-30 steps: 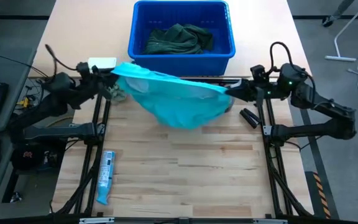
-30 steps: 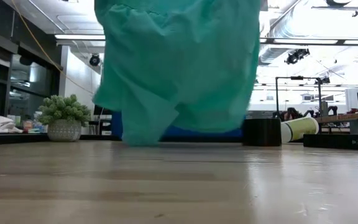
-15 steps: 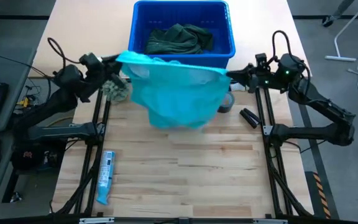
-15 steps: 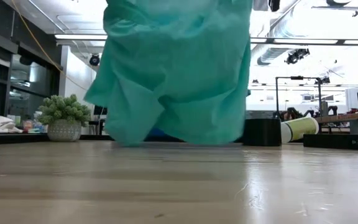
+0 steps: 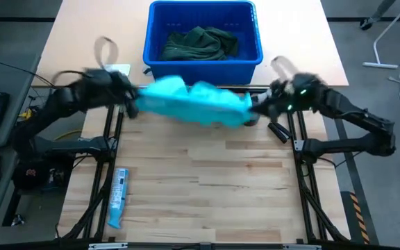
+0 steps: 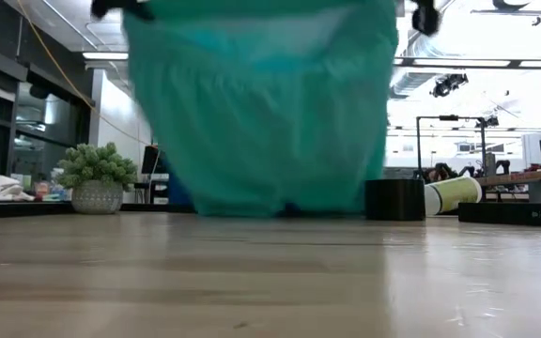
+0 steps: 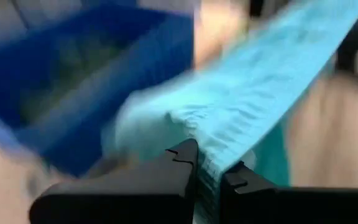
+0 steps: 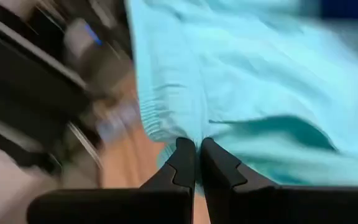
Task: Fold laundry
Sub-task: Fold the light blue shorts
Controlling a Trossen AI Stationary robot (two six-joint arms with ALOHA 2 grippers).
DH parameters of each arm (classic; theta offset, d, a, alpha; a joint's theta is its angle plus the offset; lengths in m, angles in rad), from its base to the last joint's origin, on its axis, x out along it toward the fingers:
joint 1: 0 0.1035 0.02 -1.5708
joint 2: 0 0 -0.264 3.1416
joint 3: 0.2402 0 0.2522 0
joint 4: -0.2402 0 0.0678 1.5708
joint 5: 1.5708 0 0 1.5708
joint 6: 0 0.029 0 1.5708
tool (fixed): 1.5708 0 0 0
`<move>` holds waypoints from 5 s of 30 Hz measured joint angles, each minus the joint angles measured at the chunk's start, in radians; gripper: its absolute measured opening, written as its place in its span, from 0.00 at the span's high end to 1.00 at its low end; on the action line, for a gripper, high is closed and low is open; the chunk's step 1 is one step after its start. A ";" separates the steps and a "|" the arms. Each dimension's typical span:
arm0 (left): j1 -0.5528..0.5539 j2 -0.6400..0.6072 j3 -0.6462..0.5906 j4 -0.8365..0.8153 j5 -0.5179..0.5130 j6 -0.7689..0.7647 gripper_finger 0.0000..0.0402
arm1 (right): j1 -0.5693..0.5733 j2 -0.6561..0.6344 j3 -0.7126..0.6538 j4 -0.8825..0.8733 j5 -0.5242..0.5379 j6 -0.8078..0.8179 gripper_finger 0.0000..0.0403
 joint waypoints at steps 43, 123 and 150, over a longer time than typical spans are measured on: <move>-0.441 0.162 -0.780 1.110 1.040 -1.296 0.55 | 0.478 0.553 0.000 -0.314 -0.301 -0.003 0.67; -0.766 0.553 -0.740 0.721 -0.328 -1.513 1.00 | -0.049 0.747 -0.073 0.047 0.221 0.001 1.00; -0.168 0.524 -0.747 1.086 -0.279 -0.513 1.00 | 0.530 0.752 -0.292 0.512 0.085 0.833 1.00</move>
